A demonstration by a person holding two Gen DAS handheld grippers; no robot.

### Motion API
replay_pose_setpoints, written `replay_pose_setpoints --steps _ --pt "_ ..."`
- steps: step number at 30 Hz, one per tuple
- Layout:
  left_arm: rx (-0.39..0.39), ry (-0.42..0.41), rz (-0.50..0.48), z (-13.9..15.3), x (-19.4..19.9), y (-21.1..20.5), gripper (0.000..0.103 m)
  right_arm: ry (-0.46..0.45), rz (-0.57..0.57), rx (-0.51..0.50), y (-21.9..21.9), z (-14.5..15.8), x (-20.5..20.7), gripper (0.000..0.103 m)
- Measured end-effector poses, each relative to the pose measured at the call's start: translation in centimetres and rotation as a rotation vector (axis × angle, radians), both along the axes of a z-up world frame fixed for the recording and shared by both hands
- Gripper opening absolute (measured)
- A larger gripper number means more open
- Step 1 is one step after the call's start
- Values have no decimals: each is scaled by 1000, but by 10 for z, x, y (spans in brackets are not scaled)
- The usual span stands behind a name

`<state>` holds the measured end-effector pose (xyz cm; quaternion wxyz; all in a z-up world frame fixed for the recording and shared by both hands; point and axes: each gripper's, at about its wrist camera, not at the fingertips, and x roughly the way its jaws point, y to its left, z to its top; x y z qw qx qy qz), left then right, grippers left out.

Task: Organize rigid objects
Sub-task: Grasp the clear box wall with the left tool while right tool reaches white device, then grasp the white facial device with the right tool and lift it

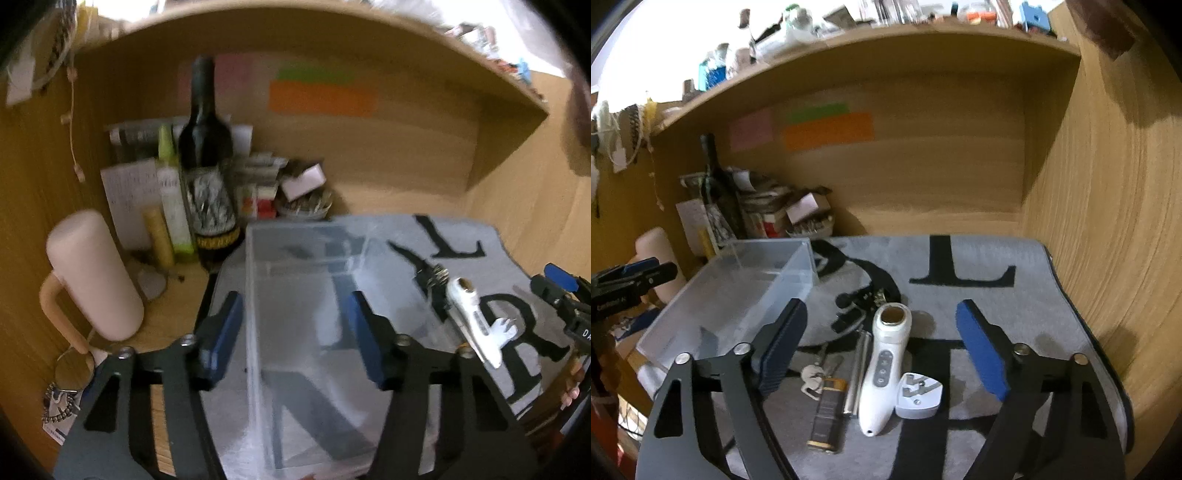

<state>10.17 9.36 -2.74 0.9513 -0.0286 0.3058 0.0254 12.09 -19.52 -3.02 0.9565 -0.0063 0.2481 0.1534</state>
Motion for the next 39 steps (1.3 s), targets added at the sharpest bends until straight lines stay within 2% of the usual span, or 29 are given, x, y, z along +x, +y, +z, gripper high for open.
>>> replay_pose_setpoints --steps 3,7,14,17,19,20,24,33,39 --pt "-31 79 9 -13 17 15 44 45 2 -9 -3 -5 14 69" --pt "-76 177 17 -29 35 33 37 102 -2 -40 -6 -15 33 60" --pt "-112 278 19 -50 50 49 35 227 26 -58 -11 -36 58 47" --pt "-122 297 -4 -54 53 47 29 295 41 -62 -10 -48 69 42" --pt "-129 310 -25 -55 57 45 16 322 49 -64 -8 -52 74 40" --pt "-132 318 -39 -57 58 42 13 343 59 -65 -6 -55 78 40" --pt "-75 314 -31 -57 57 35 10 385 85 -79 2 -61 85 40" --pt "-51 314 -37 -57 57 35 9 486 137 -114 23 -78 104 40" --pt "-54 321 -38 -58 58 36 9 456 143 -118 24 -77 99 31"
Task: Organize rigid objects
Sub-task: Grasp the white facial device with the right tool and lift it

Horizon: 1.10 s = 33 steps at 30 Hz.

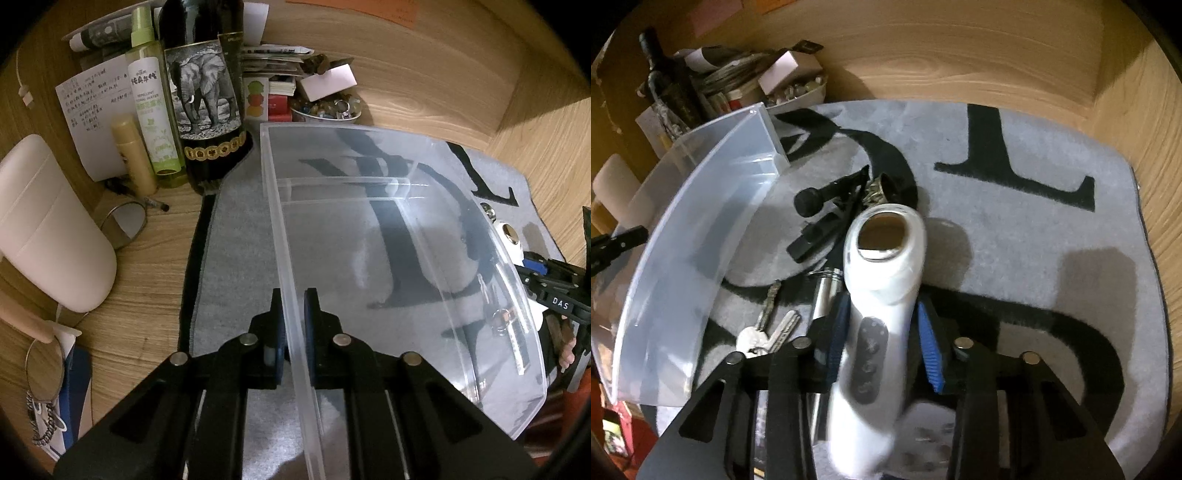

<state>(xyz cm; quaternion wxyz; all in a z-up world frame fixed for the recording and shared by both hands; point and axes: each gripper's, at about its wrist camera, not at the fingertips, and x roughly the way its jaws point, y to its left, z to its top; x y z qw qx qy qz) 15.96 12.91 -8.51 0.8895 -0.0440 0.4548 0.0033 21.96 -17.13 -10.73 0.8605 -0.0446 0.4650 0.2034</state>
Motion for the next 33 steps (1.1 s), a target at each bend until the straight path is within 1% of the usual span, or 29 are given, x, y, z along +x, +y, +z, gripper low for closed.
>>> replay_pose_setpoints --steps 4,6,13,19,22,27,30,33 --pt "0 1 -1 0 0 0 9 -23 -7 9 -2 4 -5 31" --pt "0 0 -1 0 0 0 9 -49 -11 10 -2 10 -9 31" --pt "-2 -1 -2 1 0 0 9 -162 -13 35 -3 49 -22 31" --pt "-5 -2 -1 0 0 0 10 -236 -3 65 6 77 -27 31" --pt "-9 -2 -4 1 0 0 10 -272 15 81 17 91 -32 31" --pt "-10 -7 -7 1 -1 0 10 -326 76 98 43 111 -43 31" --pt "-11 -10 -12 0 -1 1 10 -347 118 103 61 118 -47 31" --pt "-9 -12 -16 0 -2 1 10 -349 158 114 79 120 -49 31"
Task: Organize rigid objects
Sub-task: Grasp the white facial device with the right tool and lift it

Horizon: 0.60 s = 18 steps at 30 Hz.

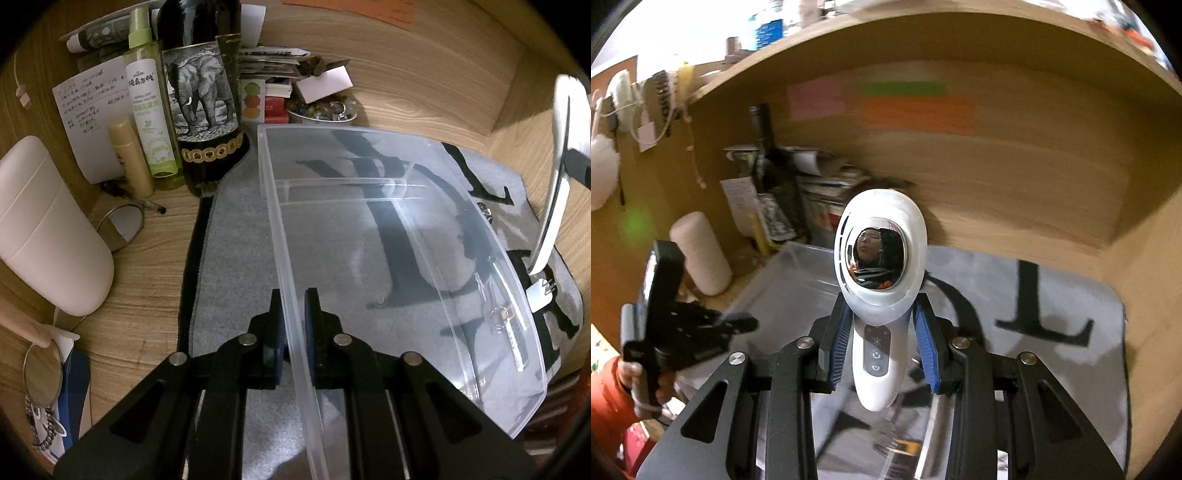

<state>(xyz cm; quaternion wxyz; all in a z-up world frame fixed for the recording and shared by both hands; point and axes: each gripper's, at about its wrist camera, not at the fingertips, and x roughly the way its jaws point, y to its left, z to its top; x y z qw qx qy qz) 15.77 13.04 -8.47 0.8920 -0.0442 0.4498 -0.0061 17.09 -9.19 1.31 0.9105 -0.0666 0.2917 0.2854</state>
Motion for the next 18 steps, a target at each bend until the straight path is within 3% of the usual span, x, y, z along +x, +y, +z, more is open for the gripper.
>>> replay_pose_setpoints --steps 10,18 --pt "11 -8 -10 0 0 -2 10 67 114 -35 54 -18 9 31" --pt "15 -12 -14 -1 -1 -3 10 165 148 -153 91 -56 31 31"
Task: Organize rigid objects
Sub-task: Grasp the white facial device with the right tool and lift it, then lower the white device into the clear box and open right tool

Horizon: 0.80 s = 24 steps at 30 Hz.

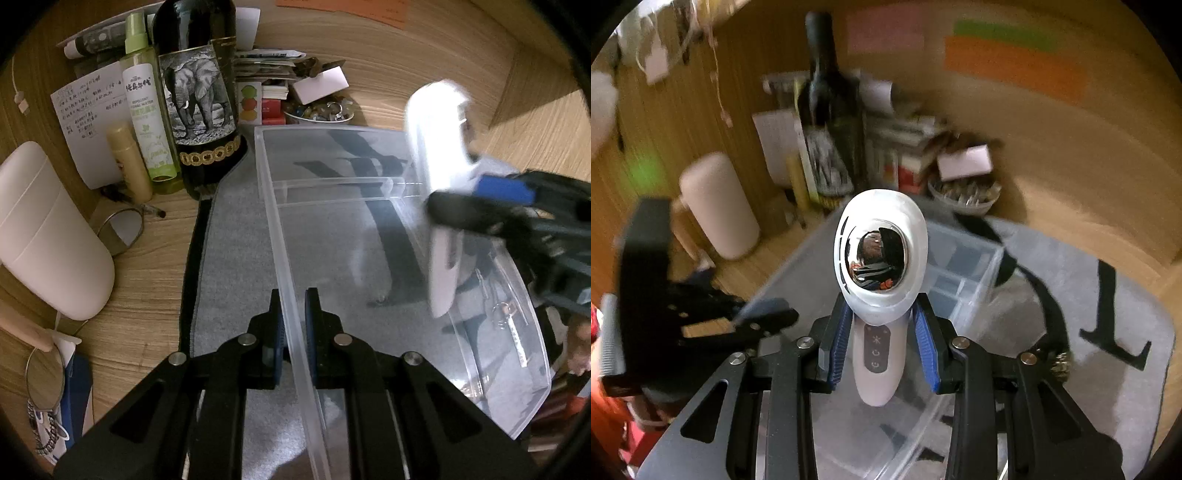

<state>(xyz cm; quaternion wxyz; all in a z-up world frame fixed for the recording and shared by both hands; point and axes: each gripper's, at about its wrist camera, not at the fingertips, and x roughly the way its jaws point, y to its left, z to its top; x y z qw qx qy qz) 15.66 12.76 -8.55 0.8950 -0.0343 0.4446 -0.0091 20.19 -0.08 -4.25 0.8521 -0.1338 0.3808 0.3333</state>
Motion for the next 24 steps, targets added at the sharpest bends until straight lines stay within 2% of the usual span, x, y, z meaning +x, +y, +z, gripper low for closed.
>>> replay_pose_setpoints --steps 8,13,18,20,22,24 --pt "6 -1 -2 0 0 -1 10 68 13 -92 17 -26 12 31" --pt "9 0 -3 1 0 -1 10 3 12 -124 18 -19 6 31" --pt "8 1 -2 1 0 -1 10 -19 24 -107 10 -9 1 32" --pt "8 2 -3 1 0 -1 10 -21 22 -85 5 -5 1 37" --pt "7 2 -3 1 0 -1 10 -35 12 -62 -1 1 -1 51" --pt "7 2 -3 1 0 -1 10 -55 -2 -46 -9 7 -3 55"
